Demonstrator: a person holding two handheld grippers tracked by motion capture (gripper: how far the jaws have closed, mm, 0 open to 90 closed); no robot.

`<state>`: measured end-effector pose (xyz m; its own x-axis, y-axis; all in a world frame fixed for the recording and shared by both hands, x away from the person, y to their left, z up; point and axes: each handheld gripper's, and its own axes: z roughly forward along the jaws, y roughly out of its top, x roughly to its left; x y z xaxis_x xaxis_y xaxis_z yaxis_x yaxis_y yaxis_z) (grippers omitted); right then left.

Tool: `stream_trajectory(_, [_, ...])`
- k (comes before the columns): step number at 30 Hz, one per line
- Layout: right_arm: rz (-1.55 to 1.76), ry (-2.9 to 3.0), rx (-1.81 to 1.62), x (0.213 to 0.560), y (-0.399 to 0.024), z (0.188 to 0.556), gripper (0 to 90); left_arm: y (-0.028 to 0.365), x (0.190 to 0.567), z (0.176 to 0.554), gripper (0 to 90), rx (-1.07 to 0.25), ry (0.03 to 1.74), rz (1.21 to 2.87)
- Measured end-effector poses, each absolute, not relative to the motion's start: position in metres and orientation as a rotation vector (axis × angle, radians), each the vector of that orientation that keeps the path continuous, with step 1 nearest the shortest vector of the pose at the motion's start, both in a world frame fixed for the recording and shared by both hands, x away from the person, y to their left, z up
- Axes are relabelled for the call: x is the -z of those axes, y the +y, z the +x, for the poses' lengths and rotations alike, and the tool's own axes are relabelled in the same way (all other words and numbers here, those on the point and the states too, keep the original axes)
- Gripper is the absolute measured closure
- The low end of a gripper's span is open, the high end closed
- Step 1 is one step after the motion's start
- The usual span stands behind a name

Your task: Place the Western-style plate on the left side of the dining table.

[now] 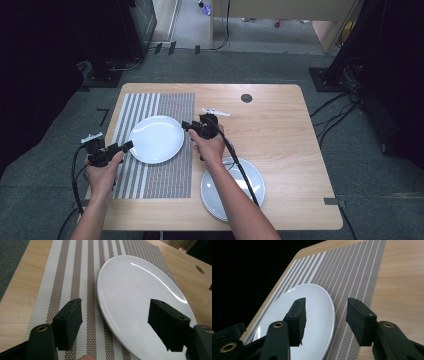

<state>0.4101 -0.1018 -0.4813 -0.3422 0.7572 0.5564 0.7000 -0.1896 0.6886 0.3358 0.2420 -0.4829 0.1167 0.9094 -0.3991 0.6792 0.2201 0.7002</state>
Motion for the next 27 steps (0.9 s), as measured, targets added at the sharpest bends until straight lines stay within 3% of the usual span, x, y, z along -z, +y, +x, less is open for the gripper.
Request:
stream_trajectory(5, [1.715,1.953,-1.569,0.468,-0.115,0.399,44.3,0.234,0.477,0.326,13.6,-0.355,1.616,1.583])
stream_trajectory(8, [1.710,1.946,-1.578,0.463,-0.124,0.393,40.0,0.234,0.475,0.319,10.9,-0.363,1.613,1.592])
stream_trajectory(14, [1.636,2.023,-1.529,0.454,-0.148,0.378,30.5,0.237,0.470,0.306,8.6,-0.380,1.598,1.599])
stream_trajectory(27, [1.530,2.071,-1.422,0.440,-0.180,0.344,22.1,0.236,0.468,0.280,3.4,-0.382,1.567,1.629])
